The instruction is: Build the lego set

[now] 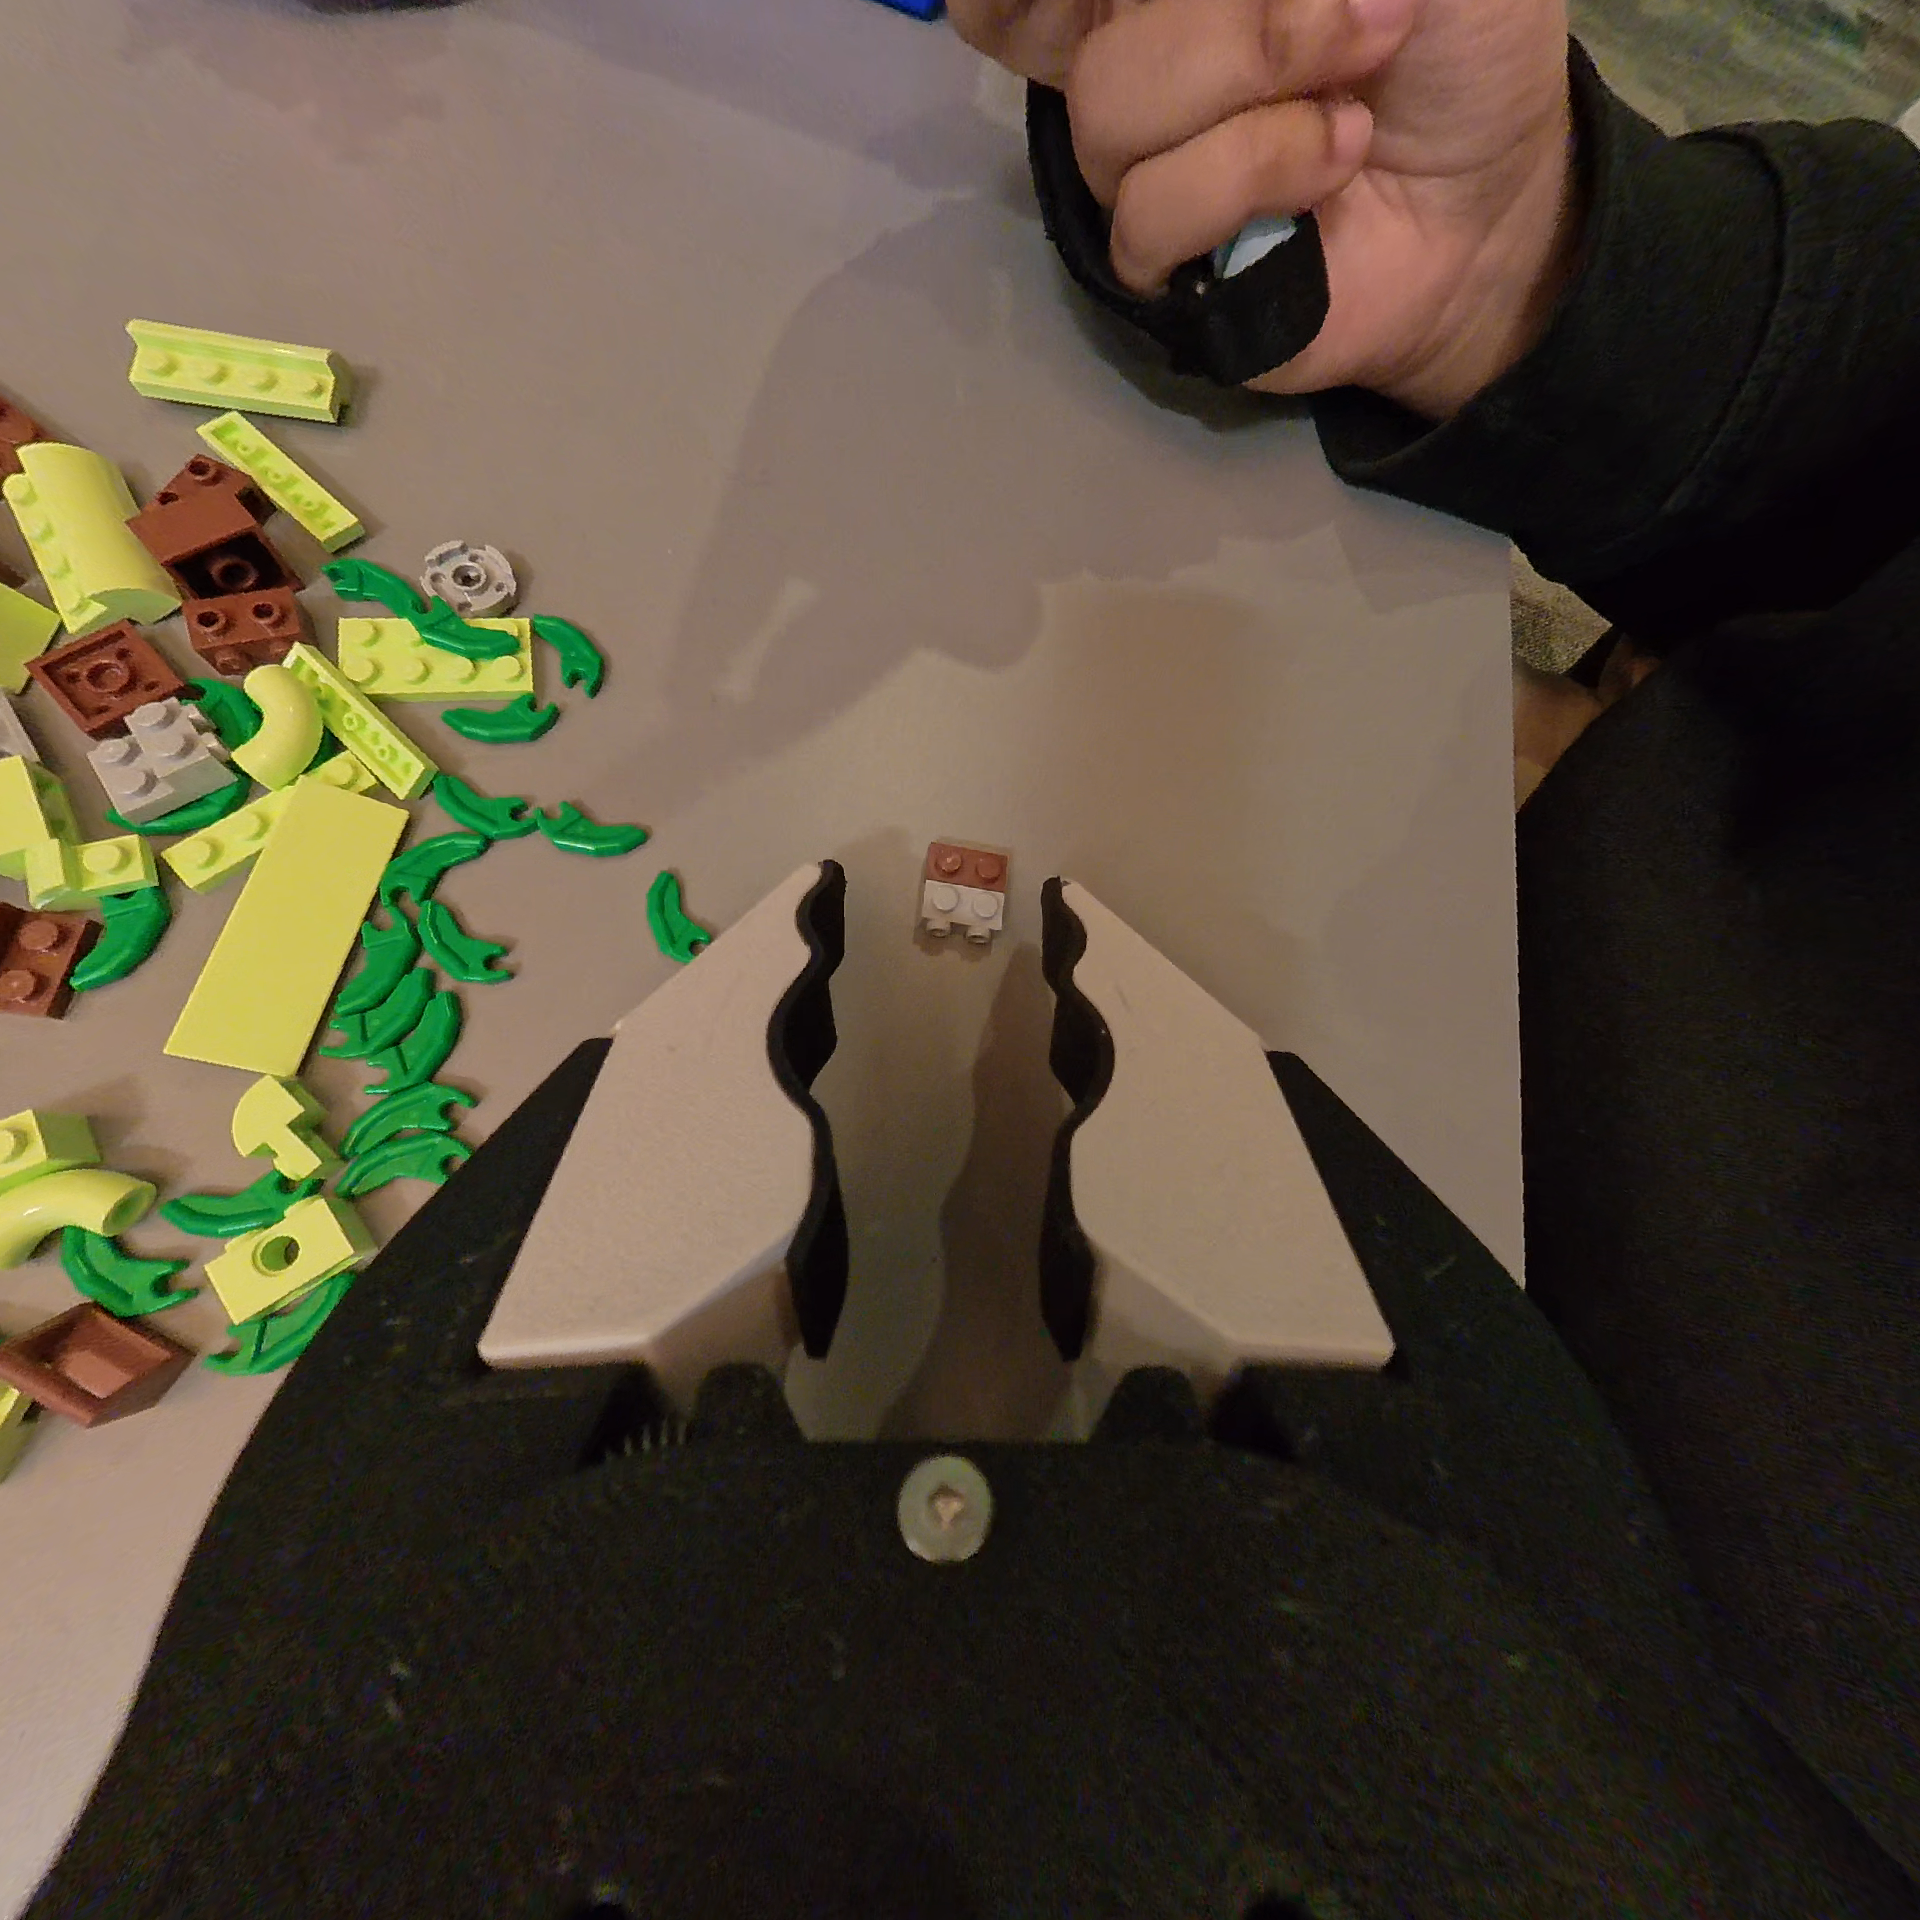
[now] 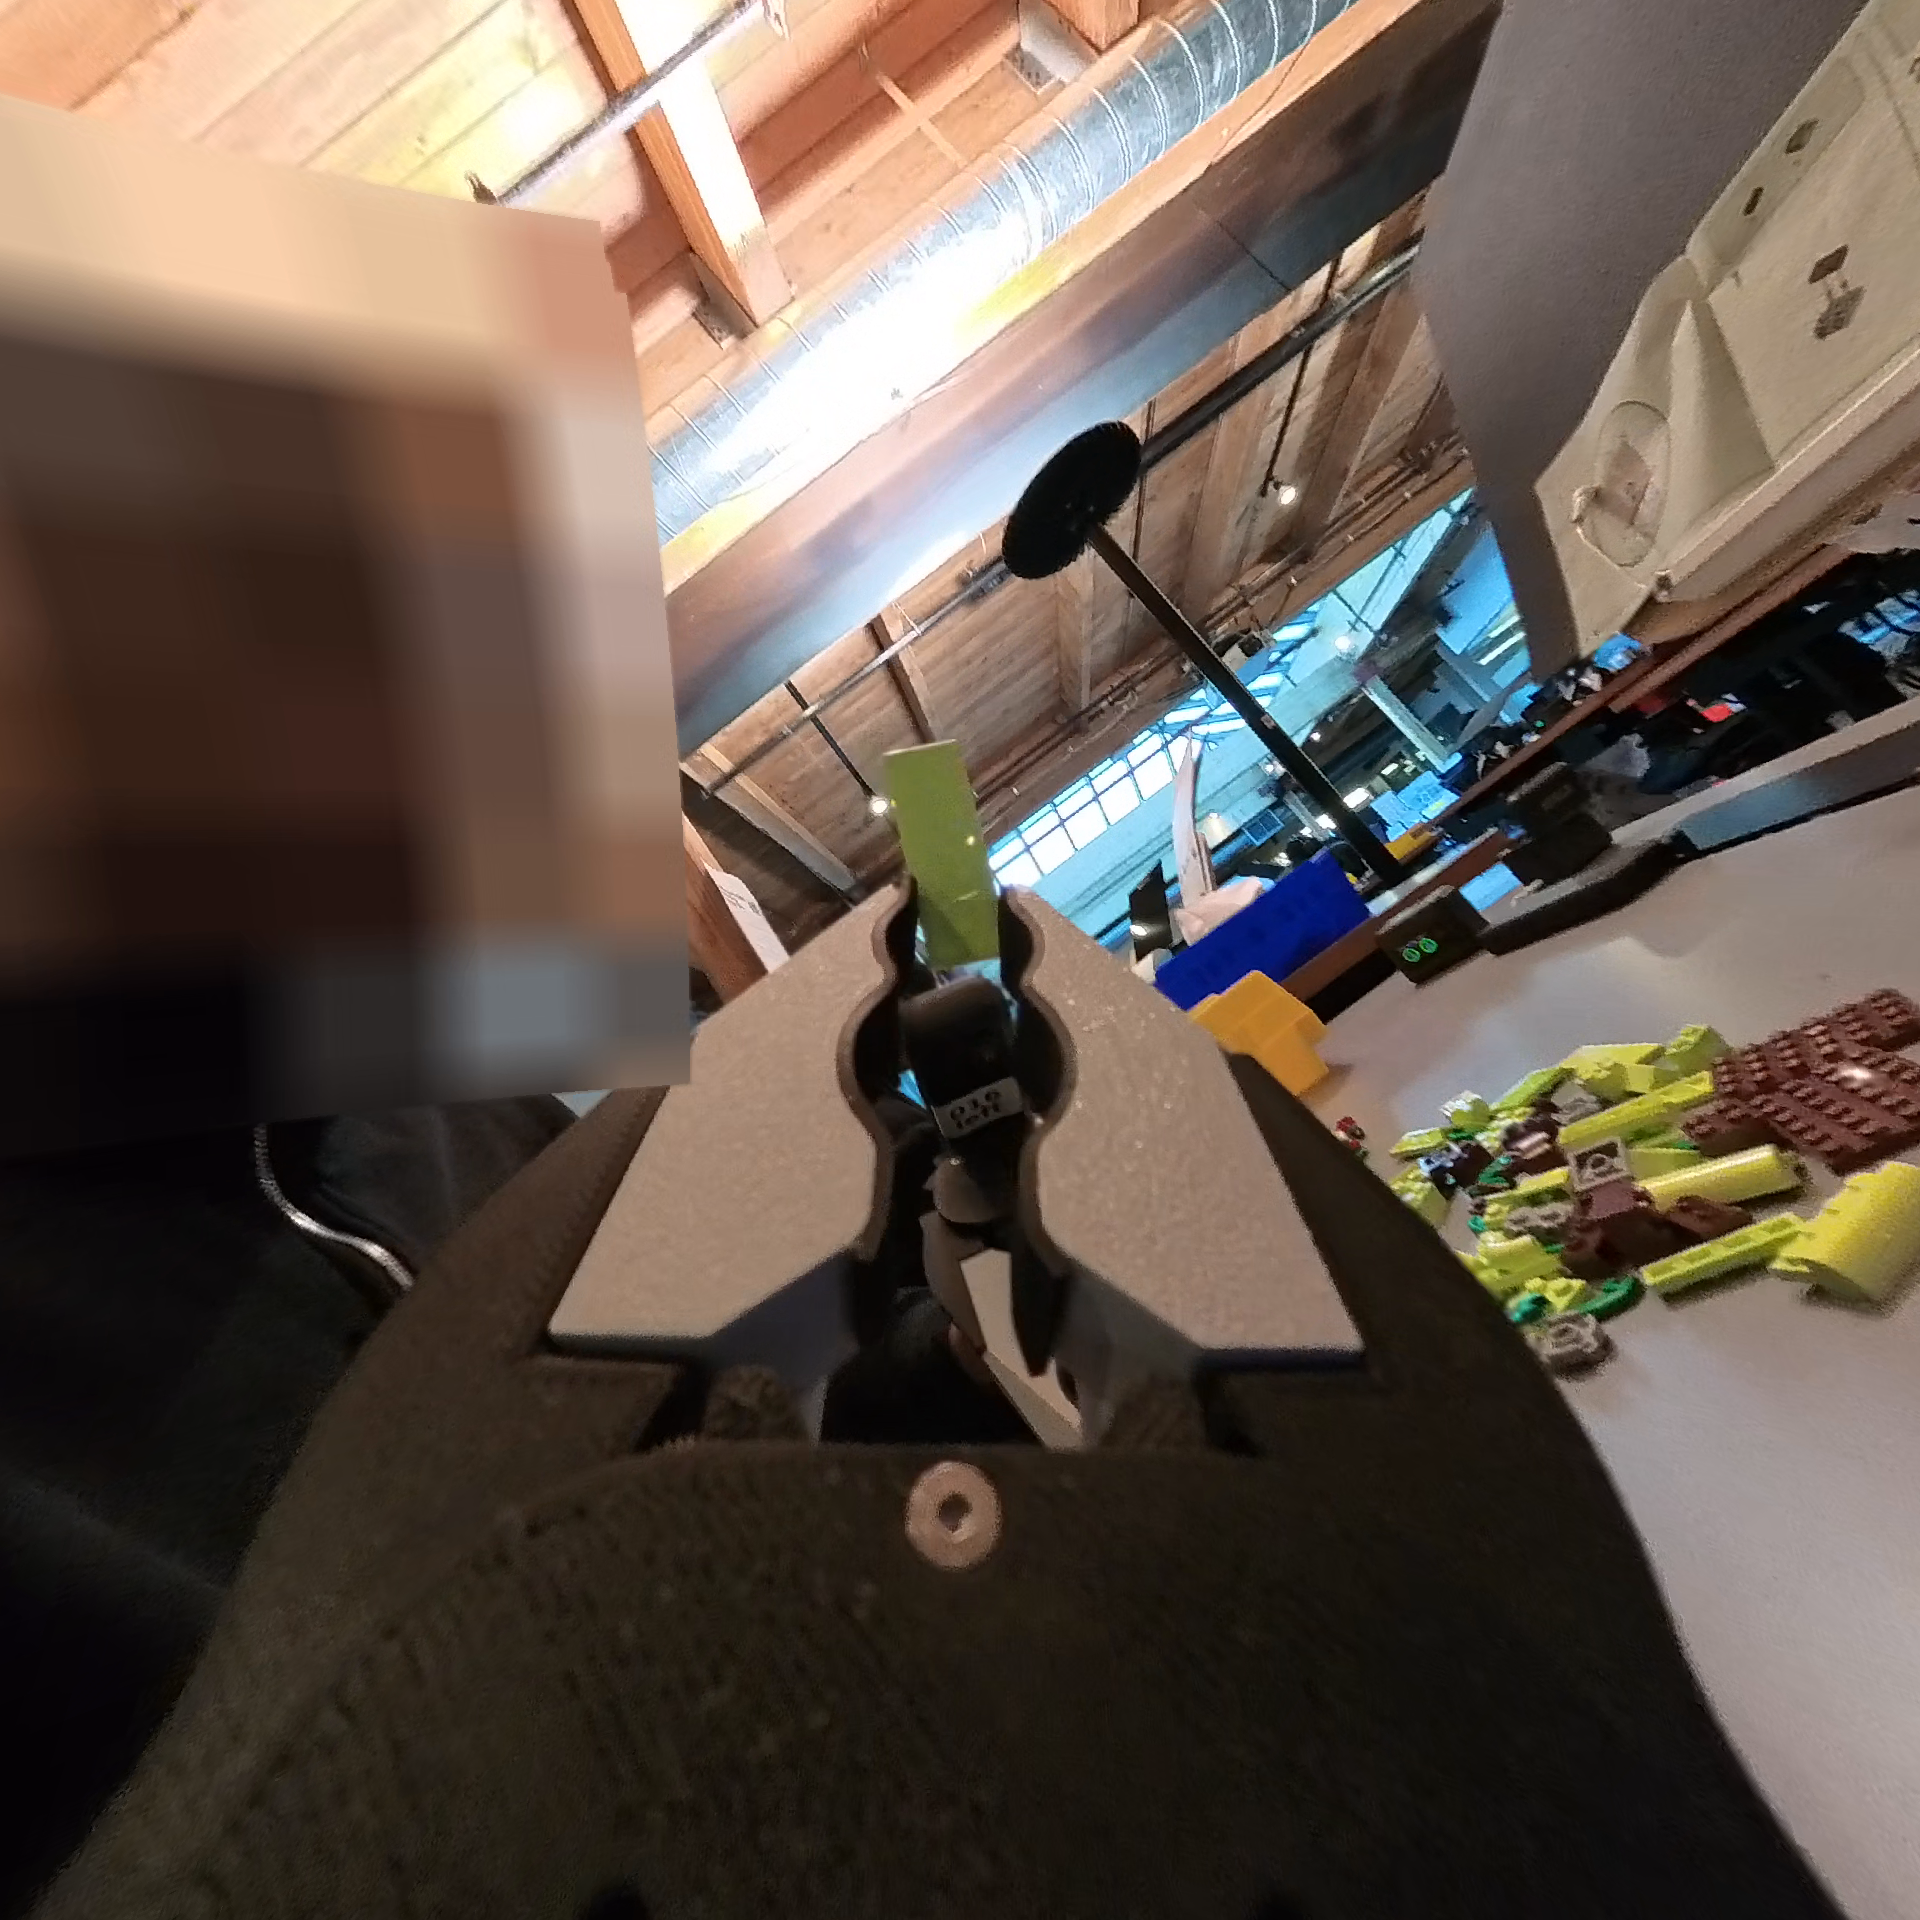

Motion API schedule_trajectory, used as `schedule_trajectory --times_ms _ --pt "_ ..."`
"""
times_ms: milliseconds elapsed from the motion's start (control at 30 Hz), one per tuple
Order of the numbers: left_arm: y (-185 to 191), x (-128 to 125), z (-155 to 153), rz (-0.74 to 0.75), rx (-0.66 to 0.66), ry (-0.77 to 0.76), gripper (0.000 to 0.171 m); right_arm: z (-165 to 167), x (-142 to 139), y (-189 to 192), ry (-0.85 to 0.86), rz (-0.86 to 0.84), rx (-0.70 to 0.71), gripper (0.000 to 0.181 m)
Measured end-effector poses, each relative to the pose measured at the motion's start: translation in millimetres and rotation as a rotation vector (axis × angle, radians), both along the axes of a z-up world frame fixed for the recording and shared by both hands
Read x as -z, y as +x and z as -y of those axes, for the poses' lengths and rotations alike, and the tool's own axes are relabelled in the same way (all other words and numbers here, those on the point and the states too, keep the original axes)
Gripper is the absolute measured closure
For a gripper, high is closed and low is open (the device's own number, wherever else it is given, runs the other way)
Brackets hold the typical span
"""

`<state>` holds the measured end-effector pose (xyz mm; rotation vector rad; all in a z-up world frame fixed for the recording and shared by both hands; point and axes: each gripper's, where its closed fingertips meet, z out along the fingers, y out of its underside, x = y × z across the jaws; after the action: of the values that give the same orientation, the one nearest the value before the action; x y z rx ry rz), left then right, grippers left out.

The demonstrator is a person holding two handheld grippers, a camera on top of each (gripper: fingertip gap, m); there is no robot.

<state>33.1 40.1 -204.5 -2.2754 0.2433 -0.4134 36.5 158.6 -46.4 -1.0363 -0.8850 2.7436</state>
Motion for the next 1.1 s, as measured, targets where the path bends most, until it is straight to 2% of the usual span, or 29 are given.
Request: schedule_trajectory --times_ms 233,467,833,1100 --pt "-0.3 -0.8 0.0 0.015 -0.001 0.001 0.136 24.4 9.1 -7.8 0.187 0.049 0.015 0.169" --pt "-0.4 -2.0 0.0 0.037 -0.001 0.003 0.136 43.7 30.4 -19.9 0.452 0.131 0.092 0.169" --pt "-2.0 -6.9 -0.1 0.077 -0.009 0.025 0.136 28.7 79.1 -43.2 0.962 0.357 0.414 0.168" --pt "-4.8 -10.1 -0.8 0.091 -0.027 0.043 0.136 16.9 121.3 -54.0 1.197 0.588 0.444 0.170"
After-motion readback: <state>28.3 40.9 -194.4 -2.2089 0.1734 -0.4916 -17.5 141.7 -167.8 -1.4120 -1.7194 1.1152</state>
